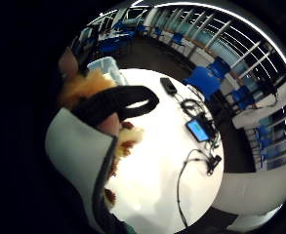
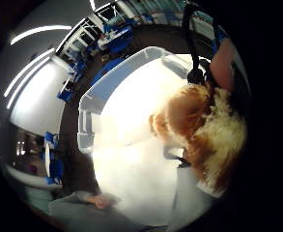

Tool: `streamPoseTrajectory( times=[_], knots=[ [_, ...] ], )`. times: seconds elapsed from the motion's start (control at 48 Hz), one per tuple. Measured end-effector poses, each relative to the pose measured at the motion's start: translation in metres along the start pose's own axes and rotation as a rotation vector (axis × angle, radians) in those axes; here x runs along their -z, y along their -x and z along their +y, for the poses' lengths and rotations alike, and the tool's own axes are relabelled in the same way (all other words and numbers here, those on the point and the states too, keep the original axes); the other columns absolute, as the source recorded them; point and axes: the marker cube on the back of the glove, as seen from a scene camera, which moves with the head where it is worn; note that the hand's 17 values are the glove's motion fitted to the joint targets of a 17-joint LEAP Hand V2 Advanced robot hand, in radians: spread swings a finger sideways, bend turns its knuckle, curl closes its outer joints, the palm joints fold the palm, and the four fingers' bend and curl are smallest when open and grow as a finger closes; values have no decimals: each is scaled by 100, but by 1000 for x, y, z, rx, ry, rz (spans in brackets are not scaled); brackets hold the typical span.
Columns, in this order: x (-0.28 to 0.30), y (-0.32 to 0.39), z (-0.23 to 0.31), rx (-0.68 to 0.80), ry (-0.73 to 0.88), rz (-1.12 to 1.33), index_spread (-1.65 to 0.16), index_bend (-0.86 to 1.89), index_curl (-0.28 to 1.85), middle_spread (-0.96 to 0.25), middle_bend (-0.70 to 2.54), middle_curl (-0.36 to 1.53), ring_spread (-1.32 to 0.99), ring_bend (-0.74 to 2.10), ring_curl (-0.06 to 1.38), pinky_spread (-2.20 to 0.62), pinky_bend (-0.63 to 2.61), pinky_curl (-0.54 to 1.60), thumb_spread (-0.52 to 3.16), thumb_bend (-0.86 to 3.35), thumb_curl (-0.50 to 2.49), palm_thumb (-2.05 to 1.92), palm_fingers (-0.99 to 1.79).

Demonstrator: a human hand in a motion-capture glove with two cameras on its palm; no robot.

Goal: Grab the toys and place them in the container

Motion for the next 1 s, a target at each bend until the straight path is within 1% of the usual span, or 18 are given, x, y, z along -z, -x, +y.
streamPoseTrajectory(
  times=[0.063, 0.146, 0.208, 0.271, 0.354, 0.396, 0.542, 0.646, 0.709, 0.729, 0.75, 0.771, 0.813, 0.834, 0.854, 0.917, 1.0],
  knots=[
    [-12, 28, -21, 96, 18, 72, -36, 64, 84, -40, 66, 67, -66, 60, 50, -31, 95, 39, 88, 21, 89, 72, 69],
    [-35, 72, -51, 147, 53, 202, -36, 63, 87, -40, 66, 69, -67, 61, 52, -31, 97, 39, 88, 20, 92, 71, 68],
    [-51, 123, -71, 93, 90, 159, -37, 63, 89, -40, 66, 71, -67, 62, 53, -31, 98, 39, 87, 20, 94, 71, 67],
    [-65, 165, -86, 76, 116, 123, -37, 63, 90, -40, 66, 72, -67, 62, 54, -30, 98, 39, 87, 20, 95, 70, 66],
    [-77, 201, -97, 146, 149, 31, -38, 62, 93, -40, 66, 74, -67, 63, 56, -30, 99, 39, 87, 19, 98, 69, 64],
    [-82, 212, -100, 154, 164, -9, -38, 61, 94, -40, 66, 75, -67, 63, 56, -30, 100, 39, 88, 19, 99, 69, 63],
    [-100, 218, -99, 191, 227, 15, -39, 59, 97, -40, 65, 77, -66, 64, 58, -29, 102, 39, 89, 19, 102, 68, 62],
    [-112, 217, -94, 168, 287, 36, -40, 57, 99, -40, 65, 79, -66, 66, 60, -28, 102, 38, 89, 18, 104, 67, 57],
    [-121, 211, -91, 131, 342, 76, -41, 49, 99, -40, 63, 79, -64, 69, 63, -27, 103, 39, 91, 15, 103, 63, 47],
    [-124, 209, -90, 98, 364, 95, -41, 35, 95, -40, 59, 78, -63, 73, 64, -26, 105, 40, 94, 13, 101, 60, 36],
    [-126, 208, -90, 66, 386, 110, -41, 32, 95, -39, 59, 79, -63, 76, 65, -26, 107, 40, 95, 13, 101, 59, 33],
    [-128, 207, -89, 49, 407, 109, -41, 23, 92, -38, 59, 78, -60, 73, 65, -24, 108, 41, 101, 10, 98, 52, 25],
    [-130, 211, -86, 75, 440, 62, -40, 13, 87, -35, 49, 74, -54, 68, 65, -18, 115, 43, 108, -2, 90, 33, 1],
    [-130, 214, -84, 98, 450, 34, -40, 10, 85, -34, 46, 73, -51, 68, 66, -15, 118, 45, 111, -3, 88, 29, -5],
    [-129, 216, -83, 115, 456, 15, -40, 8, 82, -32, 39, 70, -47, 62, 64, -12, 119, 44, 112, -8, 84, 21, -18],
    [-127, 215, -81, 150, 462, -1, -41, 8, 72, -28, 29, 65, -39, 50, 59, -6, 119, 42, 117, -8, 76, 9, -23],
    [-122, 213, -79, 184, 458, -14, -41, 9, 65, -25, 23, 61, -31, 41, 55, -1, 117, 40, 120, -7, 68, -1, -21]
  ],
)
